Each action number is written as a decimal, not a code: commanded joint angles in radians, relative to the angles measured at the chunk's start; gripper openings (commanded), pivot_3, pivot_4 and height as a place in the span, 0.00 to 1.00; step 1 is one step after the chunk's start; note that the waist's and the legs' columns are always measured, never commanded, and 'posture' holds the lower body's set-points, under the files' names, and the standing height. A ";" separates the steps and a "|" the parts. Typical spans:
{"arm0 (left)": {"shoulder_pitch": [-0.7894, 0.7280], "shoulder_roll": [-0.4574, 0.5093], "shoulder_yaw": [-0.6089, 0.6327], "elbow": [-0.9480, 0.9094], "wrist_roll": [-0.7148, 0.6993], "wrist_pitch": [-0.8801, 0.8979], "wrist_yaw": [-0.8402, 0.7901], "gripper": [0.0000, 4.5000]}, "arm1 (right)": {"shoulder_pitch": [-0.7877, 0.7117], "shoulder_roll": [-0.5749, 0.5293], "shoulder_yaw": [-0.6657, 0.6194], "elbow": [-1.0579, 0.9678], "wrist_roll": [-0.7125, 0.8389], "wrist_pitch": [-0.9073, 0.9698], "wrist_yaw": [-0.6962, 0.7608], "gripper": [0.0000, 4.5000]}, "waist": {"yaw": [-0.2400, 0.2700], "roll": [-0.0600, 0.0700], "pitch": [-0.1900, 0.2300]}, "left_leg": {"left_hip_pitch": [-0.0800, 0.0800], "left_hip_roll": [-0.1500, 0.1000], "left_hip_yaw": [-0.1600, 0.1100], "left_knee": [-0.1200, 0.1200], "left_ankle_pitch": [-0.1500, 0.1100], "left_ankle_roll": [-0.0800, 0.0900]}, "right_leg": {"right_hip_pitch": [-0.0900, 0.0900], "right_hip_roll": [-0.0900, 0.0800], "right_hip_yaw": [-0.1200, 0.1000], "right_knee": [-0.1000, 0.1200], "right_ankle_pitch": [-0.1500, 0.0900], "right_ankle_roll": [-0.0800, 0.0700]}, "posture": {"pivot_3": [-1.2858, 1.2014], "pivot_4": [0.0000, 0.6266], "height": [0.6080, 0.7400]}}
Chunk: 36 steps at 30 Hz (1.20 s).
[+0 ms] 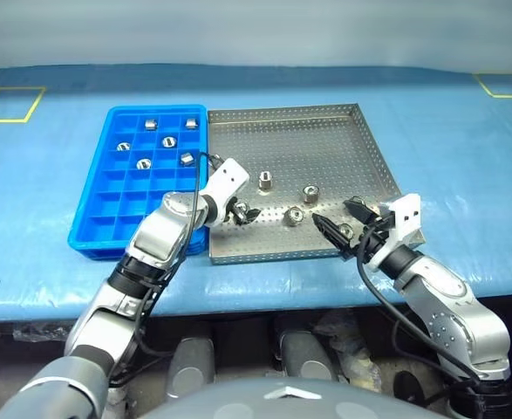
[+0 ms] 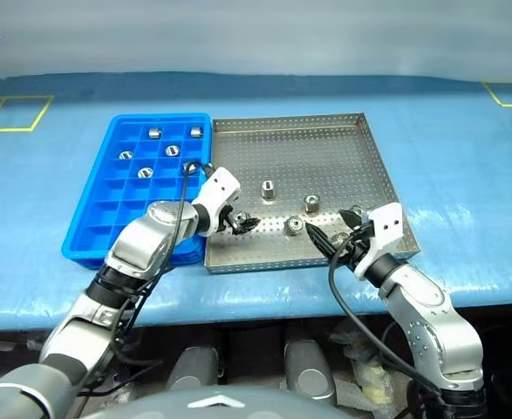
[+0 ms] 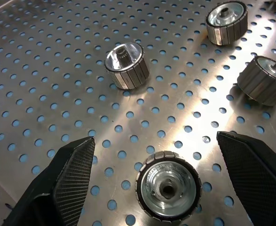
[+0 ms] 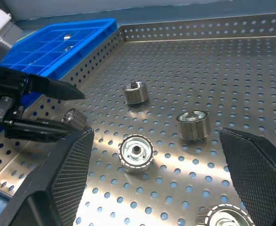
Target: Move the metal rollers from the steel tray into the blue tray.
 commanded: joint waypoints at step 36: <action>0.039 -0.300 0.599 0.099 0.192 -0.483 0.908 0.40 | -0.096 0.090 0.052 0.028 0.034 -0.043 -0.006 1.00 | 0.013 -0.005 0.003 | 0.007 -0.002 0.014 -0.001 0.000 0.000 | 0.002 0.001 0.019 -0.002 0.005 0.008 | 0.53 0.24 1.00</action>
